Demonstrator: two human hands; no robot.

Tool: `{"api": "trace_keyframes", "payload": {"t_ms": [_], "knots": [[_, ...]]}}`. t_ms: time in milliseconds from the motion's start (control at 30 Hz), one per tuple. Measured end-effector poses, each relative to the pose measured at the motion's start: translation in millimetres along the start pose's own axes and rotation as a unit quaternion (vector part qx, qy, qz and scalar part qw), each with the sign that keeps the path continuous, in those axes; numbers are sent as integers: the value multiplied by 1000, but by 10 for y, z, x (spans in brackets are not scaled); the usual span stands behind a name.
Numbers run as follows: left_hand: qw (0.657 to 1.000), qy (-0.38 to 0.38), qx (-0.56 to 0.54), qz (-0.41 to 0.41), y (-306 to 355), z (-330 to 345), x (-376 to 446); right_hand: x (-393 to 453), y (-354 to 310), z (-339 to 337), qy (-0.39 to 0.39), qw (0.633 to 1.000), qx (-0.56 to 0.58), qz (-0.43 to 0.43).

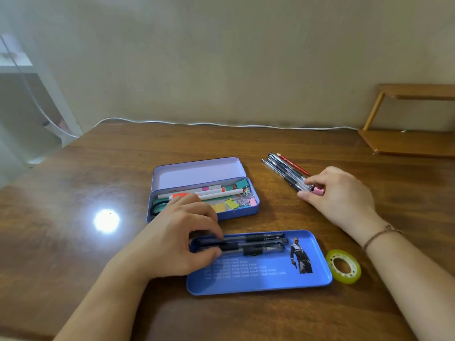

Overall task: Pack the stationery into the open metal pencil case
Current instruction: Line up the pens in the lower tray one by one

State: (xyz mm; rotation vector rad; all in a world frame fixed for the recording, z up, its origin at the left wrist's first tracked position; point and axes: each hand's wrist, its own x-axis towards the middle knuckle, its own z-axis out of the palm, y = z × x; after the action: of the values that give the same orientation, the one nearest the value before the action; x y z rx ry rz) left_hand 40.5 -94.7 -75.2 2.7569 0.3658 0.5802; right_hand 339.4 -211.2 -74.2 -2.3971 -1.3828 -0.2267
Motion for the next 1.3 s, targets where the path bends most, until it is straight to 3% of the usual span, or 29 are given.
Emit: {"api": "trace_keyframes", "payload": {"t_ms": [267,400,500,600,700,767,800,900,967,1067,1167,1300], "knots": [[999,30,8,-17,-68,-33,-33,11,-115,77,18,999,-25,24],[992,119,10,-33,-91,17,-3,0,-122,72,11,998,-46,28],[975,213,-20,-57,-53,42,33,-5,-107,-11,69,997,-37,8],[943,297,-113,-101,0,24,75,-66,-94,-251,203,978,19,-52],[850,344,-366,-159,32,-12,127,-186,-201,-399,266,938,125,-186],[800,245,-520,-170,55,-26,143,-292,-343,-385,212,908,244,-265],[796,172,-556,-165,84,-13,144,-344,-428,-351,177,896,282,-295],[821,-2,-560,-109,185,57,155,-430,-649,-204,120,873,302,-365],[821,-44,-564,-83,216,72,162,-445,-748,-130,127,863,289,-394],[808,-28,-583,-82,232,53,166,-474,-814,-113,112,869,300,-378],[794,66,-593,-119,250,53,186,-562,-852,-194,38,896,334,-290],[779,186,-583,-138,273,68,207,-638,-891,-213,-28,928,232,-291]]}}
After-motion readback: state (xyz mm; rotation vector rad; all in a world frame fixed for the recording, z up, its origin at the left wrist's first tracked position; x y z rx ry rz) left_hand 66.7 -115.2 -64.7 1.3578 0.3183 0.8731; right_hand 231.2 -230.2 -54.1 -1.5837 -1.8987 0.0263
